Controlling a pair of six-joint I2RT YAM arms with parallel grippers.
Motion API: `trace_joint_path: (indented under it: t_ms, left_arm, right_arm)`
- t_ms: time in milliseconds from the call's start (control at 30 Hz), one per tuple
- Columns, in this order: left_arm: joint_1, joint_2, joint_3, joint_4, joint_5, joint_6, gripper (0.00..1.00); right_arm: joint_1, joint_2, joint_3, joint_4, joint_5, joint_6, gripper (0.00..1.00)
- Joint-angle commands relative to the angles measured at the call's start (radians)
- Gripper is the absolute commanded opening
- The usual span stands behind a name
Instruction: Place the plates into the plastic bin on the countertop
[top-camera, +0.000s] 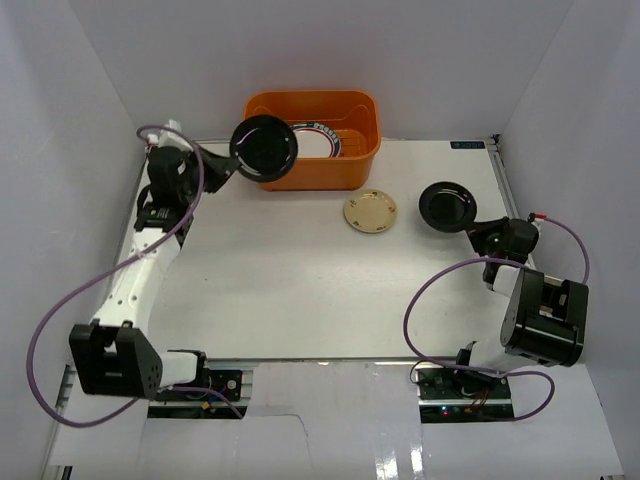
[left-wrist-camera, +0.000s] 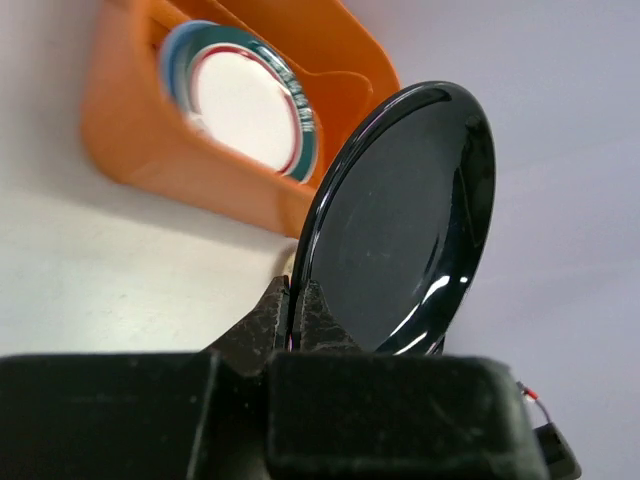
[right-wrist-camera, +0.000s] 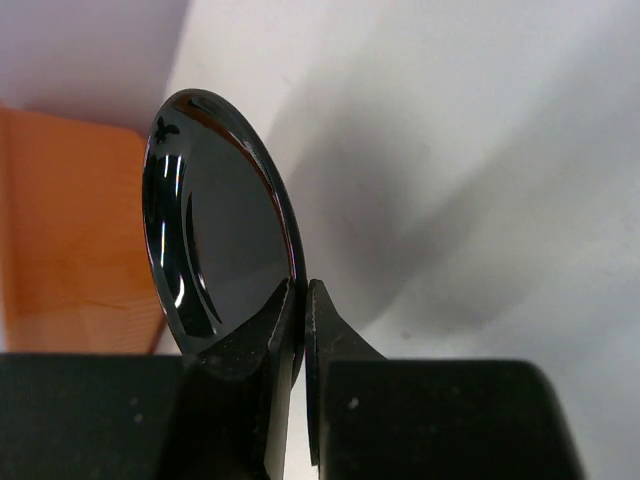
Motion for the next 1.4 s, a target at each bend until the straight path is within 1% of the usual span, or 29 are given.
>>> trace_joint_path:
  t_ms: [0, 67, 100, 167, 200, 233, 300, 333, 433, 467, 533, 600, 667, 700, 767, 800, 900, 1000, 1100, 1133, 1200, 1233, 1333, 1367]
  left_arm:
    - [-0.101, 0.201, 0.258, 0.007, -0.077, 0.071, 0.0]
    - [-0.121, 0.316, 0.369, -0.015, -0.099, 0.082, 0.0]
    - [-0.123, 0.426, 0.481, -0.033, -0.099, 0.094, 0.0]
    - [-0.129, 0.54, 0.607, -0.074, -0.108, 0.109, 0.0]
    - [-0.132, 0.646, 0.671, -0.12, -0.114, 0.118, 0.0]
    - [-0.136, 0.695, 0.783, -0.139, -0.118, 0.132, 0.0]
    - [-0.143, 0.78, 0.879, -0.18, -0.12, 0.143, 0.0]
    - [-0.147, 0.856, 0.97, -0.197, -0.12, 0.151, 0.0]
    - [-0.155, 0.974, 1.072, -0.236, -0.128, 0.164, 0.0]
    - [-0.155, 0.996, 1.12, -0.242, -0.125, 0.168, 0.0]
    - [-0.159, 1.05, 1.166, -0.243, -0.105, 0.166, 0.0]
    - [-0.164, 1.074, 1.183, -0.245, -0.089, 0.165, 0.0]
    - [-0.169, 1.096, 1.189, -0.245, -0.091, 0.168, 0.0]
    - [-0.17, 1.101, 1.188, -0.242, -0.094, 0.168, 0.0]
    - [-0.175, 1.114, 1.18, -0.243, -0.095, 0.166, 0.02]
    - [-0.176, 1.119, 1.177, -0.243, -0.095, 0.166, 0.08]
    - [-0.178, 1.13, 1.157, -0.242, -0.094, 0.161, 0.17]
    - [-0.178, 1.13, 1.14, -0.243, -0.094, 0.161, 0.22]
    - [-0.178, 1.116, 1.128, -0.24, -0.094, 0.166, 0.29]
    - [-0.178, 1.113, 1.123, -0.239, -0.094, 0.171, 0.34]
    - [-0.178, 1.101, 1.122, -0.239, -0.092, 0.177, 0.39]
    - [-0.178, 1.085, 1.119, -0.237, -0.092, 0.183, 0.44]
    - [-0.178, 1.043, 1.097, -0.224, -0.091, 0.189, 0.54]
    - [-0.178, 1.03, 1.089, -0.211, -0.092, 0.189, 0.62]
  right_arm:
    - [-0.001, -0.058, 0.099, 0.049, -0.05, 0.045, 0.08]
    - [-0.001, -0.087, 0.13, 0.051, -0.082, 0.042, 0.08]
    - [0.002, -0.1, 0.139, 0.053, -0.091, 0.031, 0.08]
    - [0.011, -0.115, 0.179, 0.04, -0.137, 0.006, 0.08]
    - [0.029, -0.118, 0.194, 0.033, -0.154, -0.017, 0.08]
    - [0.043, -0.12, 0.208, 0.024, -0.179, -0.032, 0.08]
    - [0.09, -0.121, 0.252, -0.009, -0.185, -0.061, 0.08]
    - [0.107, -0.121, 0.265, -0.013, -0.183, -0.089, 0.08]
    - [0.172, -0.097, 0.334, -0.047, -0.194, -0.132, 0.08]
    - [0.186, -0.086, 0.349, -0.052, -0.196, -0.139, 0.08]
    - [0.239, -0.072, 0.401, -0.081, -0.187, -0.176, 0.08]
    - [0.288, -0.066, 0.449, -0.107, -0.171, -0.198, 0.08]
    - [0.308, -0.054, 0.476, -0.121, -0.165, -0.227, 0.08]
    - [0.36, -0.049, 0.487, -0.128, -0.16, -0.236, 0.08]
    - [0.393, -0.046, 0.501, -0.138, -0.137, -0.25, 0.08]
    - [0.4, -0.043, 0.504, -0.136, -0.128, -0.251, 0.08]
    - [0.425, -0.032, 0.512, -0.133, -0.117, -0.254, 0.08]
    - [0.443, -0.017, 0.527, -0.136, -0.114, -0.256, 0.08]
    - [0.46, -0.005, 0.541, -0.144, -0.105, -0.27, 0.08]
    - [0.463, 0.001, 0.546, -0.145, -0.104, -0.273, 0.08]
    - [0.471, 0.008, 0.553, -0.147, -0.098, -0.274, 0.08]
    - [0.474, 0.015, 0.559, -0.147, -0.097, -0.274, 0.08]
    - [0.495, 0.031, 0.592, -0.158, -0.093, -0.282, 0.08]
    - [0.508, 0.034, 0.601, -0.164, -0.091, -0.287, 0.08]
